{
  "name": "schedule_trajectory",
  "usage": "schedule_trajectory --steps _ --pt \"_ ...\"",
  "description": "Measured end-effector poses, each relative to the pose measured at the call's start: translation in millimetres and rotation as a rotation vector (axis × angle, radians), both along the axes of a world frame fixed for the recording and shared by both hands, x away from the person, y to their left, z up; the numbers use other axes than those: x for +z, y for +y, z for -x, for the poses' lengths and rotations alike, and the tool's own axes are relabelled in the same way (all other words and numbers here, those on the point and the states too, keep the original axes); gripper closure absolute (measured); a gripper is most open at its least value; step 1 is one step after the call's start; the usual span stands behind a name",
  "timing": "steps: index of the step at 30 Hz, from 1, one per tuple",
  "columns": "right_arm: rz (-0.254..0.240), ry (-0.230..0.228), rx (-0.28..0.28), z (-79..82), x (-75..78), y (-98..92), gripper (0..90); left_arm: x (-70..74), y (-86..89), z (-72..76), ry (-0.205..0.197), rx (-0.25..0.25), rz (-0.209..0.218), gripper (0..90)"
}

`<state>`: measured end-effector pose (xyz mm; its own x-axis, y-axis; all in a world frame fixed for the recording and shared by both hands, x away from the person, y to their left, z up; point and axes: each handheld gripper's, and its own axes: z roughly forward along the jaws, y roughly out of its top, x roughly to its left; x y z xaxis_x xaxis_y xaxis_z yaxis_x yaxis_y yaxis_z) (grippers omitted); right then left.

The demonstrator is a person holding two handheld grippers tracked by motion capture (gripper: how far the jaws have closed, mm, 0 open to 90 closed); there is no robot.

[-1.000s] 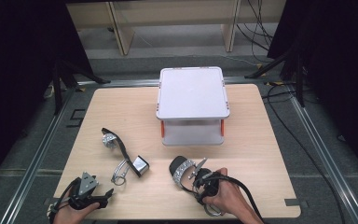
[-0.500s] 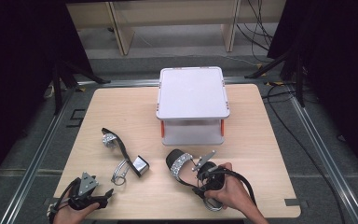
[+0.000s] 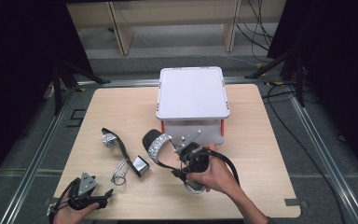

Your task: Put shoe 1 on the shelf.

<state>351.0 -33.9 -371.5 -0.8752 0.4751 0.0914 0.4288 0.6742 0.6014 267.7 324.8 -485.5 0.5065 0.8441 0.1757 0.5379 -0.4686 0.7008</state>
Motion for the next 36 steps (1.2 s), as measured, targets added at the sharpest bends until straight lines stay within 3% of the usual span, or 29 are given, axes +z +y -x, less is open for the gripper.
schedule_trajectory --steps 1,3,4,7,8,11,14,17,18,19,20,21,24,27,28,29,31,33,36 --pt "-0.011 0.001 0.009 -3.2 6.4 3.9 43.2 0.3 0.8 -0.6 -0.001 -0.003 -0.016 17.8" --pt "-0.019 -0.020 0.023 -6.6 12.2 8.0 43.2 0.0 0.4 -0.5 -0.003 0.002 -0.009 17.8" --pt "-0.031 -0.034 0.026 -11.2 25.0 16.2 43.2 0.1 0.7 -0.5 0.001 -0.003 -0.010 17.9" --pt "-0.060 -0.040 0.012 -17.3 36.9 23.1 43.2 0.3 0.9 -0.6 0.004 -0.008 -0.019 17.8" --pt "-0.070 -0.037 0.001 -23.6 50.9 28.3 43.2 -0.4 -0.1 -0.3 0.010 0.000 -0.007 17.8" --pt "-0.091 -0.065 -0.011 -37.0 70.4 33.5 43.2 0.3 0.9 -0.5 0.003 -0.009 -0.021 17.8" --pt "-0.094 -0.095 -0.046 -53.1 86.7 36.6 43.2 -0.4 -0.1 -0.6 0.002 -0.005 -0.008 17.8" --pt "-0.078 -0.102 -0.113 -72.9 99.6 38.8 43.2 -0.4 -0.6 -0.5 0.008 -0.008 -0.008 17.9" --pt "-0.075 -0.102 -0.135 -80.8 102.9 39.1 43.2 -0.5 -1.3 0.2 0.001 0.000 0.010 17.8" --pt "-0.070 -0.101 -0.162 -88.4 106.1 39.4 43.2 -0.1 0.0 -0.6 -0.002 -0.009 -0.010 17.8" --pt "-0.063 -0.107 -0.180 -96.6 108.4 39.0 43.2 0.1 0.3 -0.6 0.002 -0.009 -0.015 17.8" --pt "-0.058 -0.103 -0.206 -104.6 110.4 38.5 43.2 -0.2 -1.3 0.4 0.000 0.000 0.007 17.8" --pt "-0.050 -0.071 -0.292 -125.7 114.0 37.9 43.2 0.4 -1.0 0.0 0.001 -0.012 -0.029 17.8" --pt "-0.035 -0.060 -0.356 -145.8 115.0 37.0 43.2 0.4 -1.8 0.1 -0.001 -0.014 -0.028 17.8" --pt "-0.019 -0.050 -0.374 -151.7 114.8 36.8 43.1 -0.2 -2.7 0.9 -0.008 -0.007 0.001 17.9" --pt "-0.006 -0.038 -0.388 -157.9 114.4 36.7 43.1 0.9 -1.7 0.7 -0.009 -0.006 -0.022 17.8" --pt "0.016 -0.043 -0.413 -169.9 112.0 35.7 43.2 1.4 -1.0 0.8 -0.007 -0.006 -0.026 17.9" --pt "0.020 -0.013 -0.465 -178.8 109.4 36.0 43.1 0.9 -1.2 0.6 -0.010 -0.008 -0.021 17.8" --pt "0.035 -0.005 -0.494 -193.3 105.5 33.2 43.1 1.5 -0.9 0.4 -0.006 -0.012 -0.018 17.9"
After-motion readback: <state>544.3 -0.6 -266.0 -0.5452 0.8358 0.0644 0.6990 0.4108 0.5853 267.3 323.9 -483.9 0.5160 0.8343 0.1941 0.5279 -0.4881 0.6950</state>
